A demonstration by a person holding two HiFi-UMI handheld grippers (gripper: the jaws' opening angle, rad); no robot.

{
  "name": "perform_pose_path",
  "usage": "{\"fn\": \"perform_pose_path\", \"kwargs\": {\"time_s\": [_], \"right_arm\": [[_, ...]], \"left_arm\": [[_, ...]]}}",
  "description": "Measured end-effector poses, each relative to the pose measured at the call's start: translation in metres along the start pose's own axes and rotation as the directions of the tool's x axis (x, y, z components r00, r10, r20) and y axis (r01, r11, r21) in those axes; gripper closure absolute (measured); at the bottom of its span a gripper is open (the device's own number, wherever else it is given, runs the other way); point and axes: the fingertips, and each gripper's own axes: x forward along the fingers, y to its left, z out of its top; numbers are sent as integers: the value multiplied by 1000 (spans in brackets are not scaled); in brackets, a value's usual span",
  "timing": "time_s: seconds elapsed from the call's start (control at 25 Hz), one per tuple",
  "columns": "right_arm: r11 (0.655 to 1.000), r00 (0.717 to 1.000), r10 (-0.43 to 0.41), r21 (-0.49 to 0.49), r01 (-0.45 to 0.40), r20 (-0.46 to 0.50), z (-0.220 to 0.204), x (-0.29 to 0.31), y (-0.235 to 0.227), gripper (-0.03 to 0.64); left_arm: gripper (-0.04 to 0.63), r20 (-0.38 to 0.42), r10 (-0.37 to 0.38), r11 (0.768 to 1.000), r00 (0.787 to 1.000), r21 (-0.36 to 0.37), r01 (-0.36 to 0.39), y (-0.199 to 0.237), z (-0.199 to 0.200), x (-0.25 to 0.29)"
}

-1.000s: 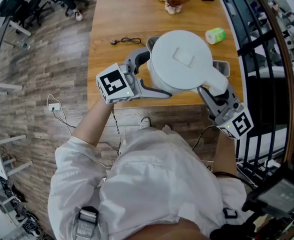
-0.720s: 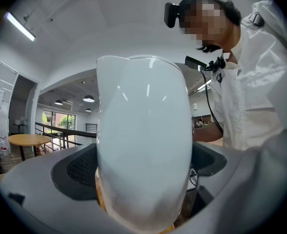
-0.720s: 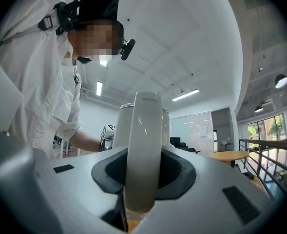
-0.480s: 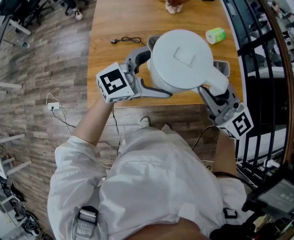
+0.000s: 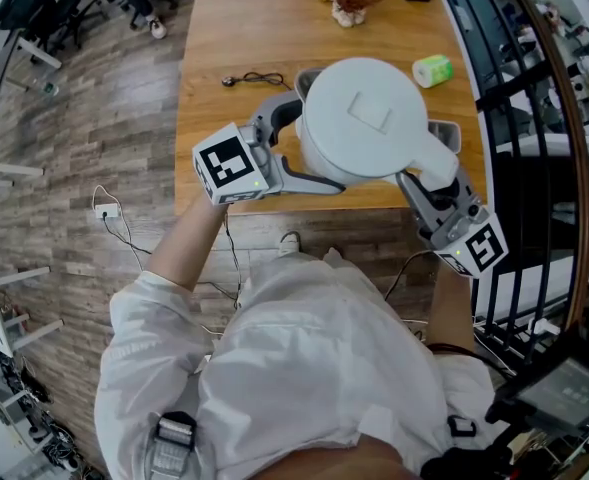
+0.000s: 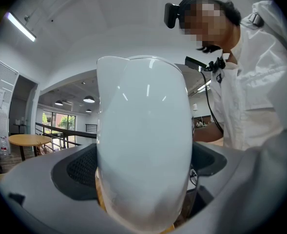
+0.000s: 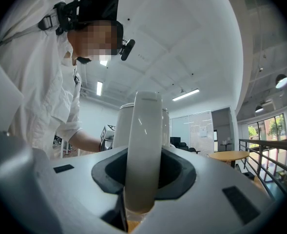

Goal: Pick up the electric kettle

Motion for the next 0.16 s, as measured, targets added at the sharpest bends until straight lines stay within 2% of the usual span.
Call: {"fn": "perform_pose_path", "kwargs": {"time_s": [0.16], "right_arm": [[1000,1000,0,2,0,-1,0,0,0,511]], "left_arm": [[14,-4,0,1000,1000,-4,0,0,-1,0]]}}
